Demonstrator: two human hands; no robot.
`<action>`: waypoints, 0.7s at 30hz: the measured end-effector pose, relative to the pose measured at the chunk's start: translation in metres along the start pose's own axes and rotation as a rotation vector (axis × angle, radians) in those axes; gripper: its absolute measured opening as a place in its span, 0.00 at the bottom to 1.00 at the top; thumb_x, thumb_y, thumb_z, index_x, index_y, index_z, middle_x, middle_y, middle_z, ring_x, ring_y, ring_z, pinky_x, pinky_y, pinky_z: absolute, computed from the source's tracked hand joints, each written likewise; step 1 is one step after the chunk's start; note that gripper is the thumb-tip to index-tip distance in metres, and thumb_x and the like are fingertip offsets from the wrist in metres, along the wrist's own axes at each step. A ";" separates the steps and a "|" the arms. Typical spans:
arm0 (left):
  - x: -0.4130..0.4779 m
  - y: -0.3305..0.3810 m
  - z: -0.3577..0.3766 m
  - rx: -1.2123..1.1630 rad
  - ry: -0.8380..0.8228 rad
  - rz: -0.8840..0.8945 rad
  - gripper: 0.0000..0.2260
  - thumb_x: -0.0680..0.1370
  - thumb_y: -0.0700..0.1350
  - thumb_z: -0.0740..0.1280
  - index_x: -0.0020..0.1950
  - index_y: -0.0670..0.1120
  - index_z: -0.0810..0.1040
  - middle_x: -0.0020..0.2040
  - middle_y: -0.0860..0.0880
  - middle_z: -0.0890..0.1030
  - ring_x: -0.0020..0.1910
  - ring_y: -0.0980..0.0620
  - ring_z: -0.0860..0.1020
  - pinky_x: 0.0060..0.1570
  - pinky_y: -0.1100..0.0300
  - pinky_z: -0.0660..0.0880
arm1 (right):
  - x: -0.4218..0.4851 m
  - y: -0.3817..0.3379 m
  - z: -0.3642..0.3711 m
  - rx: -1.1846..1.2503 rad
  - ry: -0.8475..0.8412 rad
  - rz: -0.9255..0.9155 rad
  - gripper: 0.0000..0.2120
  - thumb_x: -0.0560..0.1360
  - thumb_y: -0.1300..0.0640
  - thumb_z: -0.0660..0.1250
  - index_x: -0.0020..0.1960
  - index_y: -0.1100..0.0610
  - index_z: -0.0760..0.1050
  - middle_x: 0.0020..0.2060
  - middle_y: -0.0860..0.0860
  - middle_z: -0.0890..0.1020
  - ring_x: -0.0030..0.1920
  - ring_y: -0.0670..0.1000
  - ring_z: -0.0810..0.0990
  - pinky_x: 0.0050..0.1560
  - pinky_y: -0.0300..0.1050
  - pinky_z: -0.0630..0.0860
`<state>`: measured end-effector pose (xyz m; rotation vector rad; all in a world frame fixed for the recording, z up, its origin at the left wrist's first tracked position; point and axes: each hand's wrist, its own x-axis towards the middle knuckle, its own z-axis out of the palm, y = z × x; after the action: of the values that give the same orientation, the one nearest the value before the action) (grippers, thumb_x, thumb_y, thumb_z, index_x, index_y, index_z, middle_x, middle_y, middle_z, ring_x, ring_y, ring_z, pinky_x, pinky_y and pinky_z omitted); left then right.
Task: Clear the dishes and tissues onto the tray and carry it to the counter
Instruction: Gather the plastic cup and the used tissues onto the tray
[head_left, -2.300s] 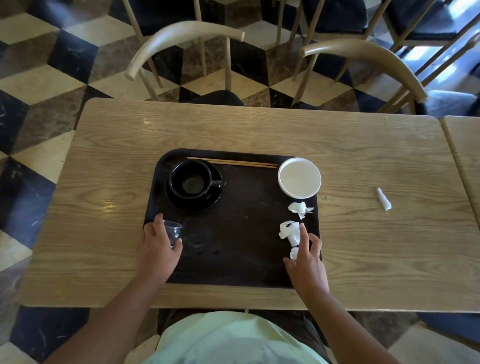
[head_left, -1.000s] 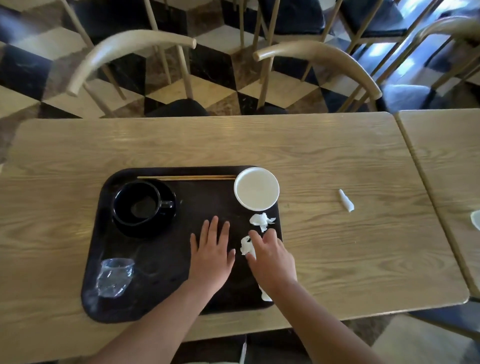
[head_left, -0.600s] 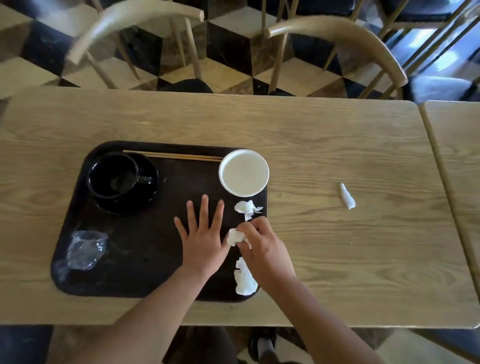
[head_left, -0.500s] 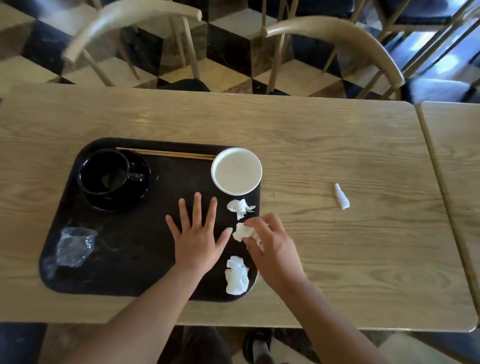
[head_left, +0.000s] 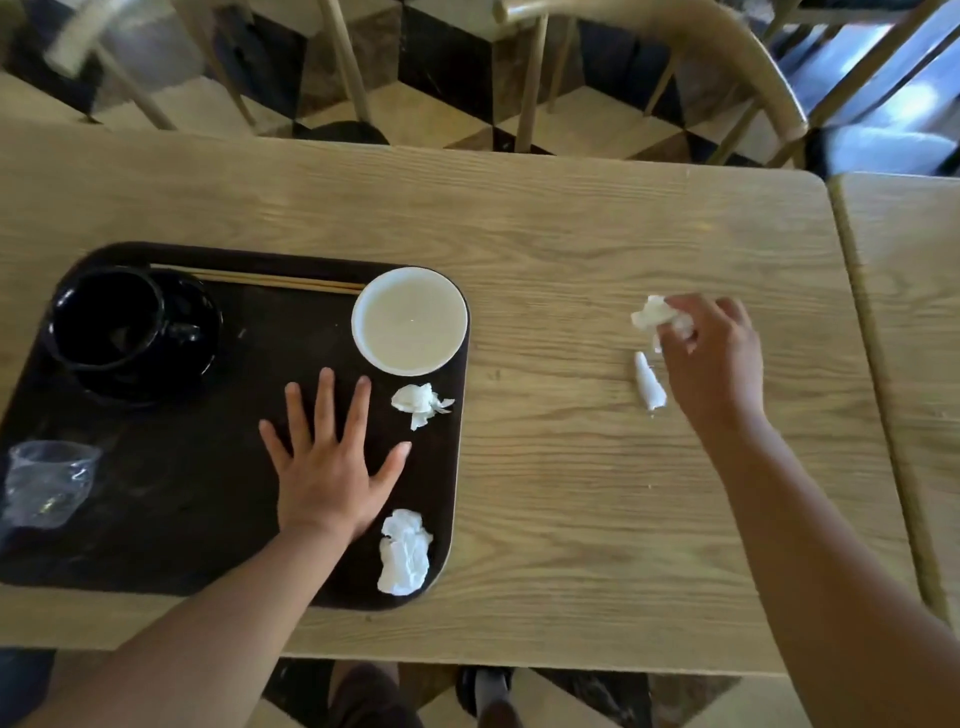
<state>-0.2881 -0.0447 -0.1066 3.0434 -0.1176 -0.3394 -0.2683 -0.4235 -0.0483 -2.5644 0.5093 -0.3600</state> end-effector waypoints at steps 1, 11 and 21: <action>0.000 0.000 0.000 0.006 0.001 -0.002 0.39 0.74 0.71 0.49 0.81 0.55 0.50 0.82 0.45 0.48 0.80 0.36 0.43 0.73 0.30 0.46 | 0.017 0.007 0.002 -0.057 0.001 -0.008 0.12 0.74 0.61 0.69 0.57 0.56 0.82 0.49 0.59 0.80 0.43 0.59 0.77 0.47 0.48 0.73; 0.001 0.000 0.001 0.026 -0.008 -0.014 0.38 0.74 0.71 0.49 0.81 0.54 0.52 0.82 0.45 0.49 0.80 0.37 0.44 0.73 0.30 0.46 | 0.015 0.016 0.044 -0.195 -0.048 -0.016 0.10 0.70 0.67 0.69 0.48 0.59 0.85 0.42 0.59 0.79 0.40 0.64 0.79 0.37 0.47 0.68; 0.000 0.000 0.000 0.031 -0.023 -0.026 0.38 0.74 0.71 0.48 0.80 0.55 0.51 0.82 0.46 0.47 0.80 0.38 0.42 0.73 0.31 0.46 | -0.164 -0.019 0.012 -0.095 -0.364 -0.360 0.09 0.67 0.67 0.69 0.43 0.55 0.78 0.37 0.50 0.73 0.35 0.51 0.72 0.23 0.44 0.69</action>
<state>-0.2878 -0.0448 -0.1065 3.0744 -0.0849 -0.3784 -0.4056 -0.3344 -0.0744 -2.7258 -0.0707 0.0177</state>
